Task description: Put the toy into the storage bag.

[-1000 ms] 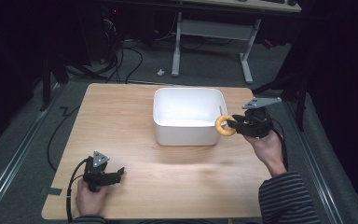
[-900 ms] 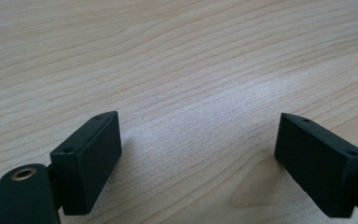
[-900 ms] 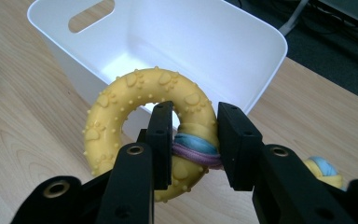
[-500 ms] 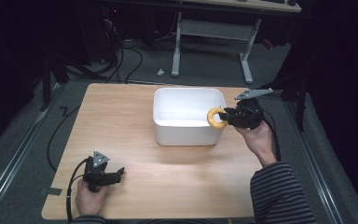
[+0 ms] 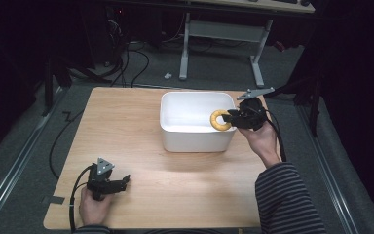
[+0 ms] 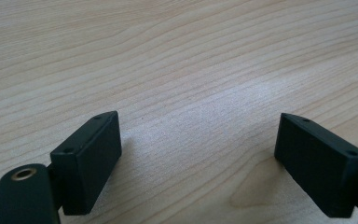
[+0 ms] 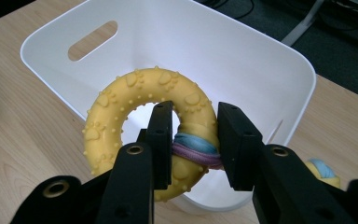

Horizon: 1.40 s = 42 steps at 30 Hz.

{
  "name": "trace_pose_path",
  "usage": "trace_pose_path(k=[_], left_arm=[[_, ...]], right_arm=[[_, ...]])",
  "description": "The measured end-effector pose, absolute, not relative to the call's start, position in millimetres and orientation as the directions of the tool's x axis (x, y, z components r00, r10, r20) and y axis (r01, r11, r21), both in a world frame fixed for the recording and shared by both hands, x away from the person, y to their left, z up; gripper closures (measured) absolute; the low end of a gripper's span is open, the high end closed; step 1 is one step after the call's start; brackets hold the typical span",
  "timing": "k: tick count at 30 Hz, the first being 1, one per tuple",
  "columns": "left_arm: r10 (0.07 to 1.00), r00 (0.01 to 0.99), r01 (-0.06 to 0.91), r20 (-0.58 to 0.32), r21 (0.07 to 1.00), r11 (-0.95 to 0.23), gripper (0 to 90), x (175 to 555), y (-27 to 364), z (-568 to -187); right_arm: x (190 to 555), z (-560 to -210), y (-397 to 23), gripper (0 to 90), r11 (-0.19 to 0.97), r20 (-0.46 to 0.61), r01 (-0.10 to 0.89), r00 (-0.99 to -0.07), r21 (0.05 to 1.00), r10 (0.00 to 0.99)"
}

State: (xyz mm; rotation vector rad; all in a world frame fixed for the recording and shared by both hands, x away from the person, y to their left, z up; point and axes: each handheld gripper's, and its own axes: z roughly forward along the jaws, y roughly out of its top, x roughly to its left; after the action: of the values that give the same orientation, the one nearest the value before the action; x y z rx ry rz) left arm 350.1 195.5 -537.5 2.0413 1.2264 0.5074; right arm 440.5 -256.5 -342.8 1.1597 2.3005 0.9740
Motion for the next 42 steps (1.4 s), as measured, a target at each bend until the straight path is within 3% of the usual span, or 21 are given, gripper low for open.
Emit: trace_pose_path(k=[20,26,42], left_arm=[[0.878,0.477,0.607,-0.019,0.730,-0.314,14.9,350,196,-538],[0.879,0.477,0.608,-0.019,0.729,-0.315,14.9,350,195,-537],[0.878,0.478,0.607,-0.020,0.730,-0.314,14.9,350,196,-538]], right_arm=[[471,-357,-231,68.2,0.443,-0.027,0.571,-0.591,0.691,0.806],[473,-366,-218,68.1,0.488,-0.066,0.563,-0.607,0.667,0.792],[481,-380,-207,68.1,0.511,-0.048,0.602,-0.617,0.613,0.786]])
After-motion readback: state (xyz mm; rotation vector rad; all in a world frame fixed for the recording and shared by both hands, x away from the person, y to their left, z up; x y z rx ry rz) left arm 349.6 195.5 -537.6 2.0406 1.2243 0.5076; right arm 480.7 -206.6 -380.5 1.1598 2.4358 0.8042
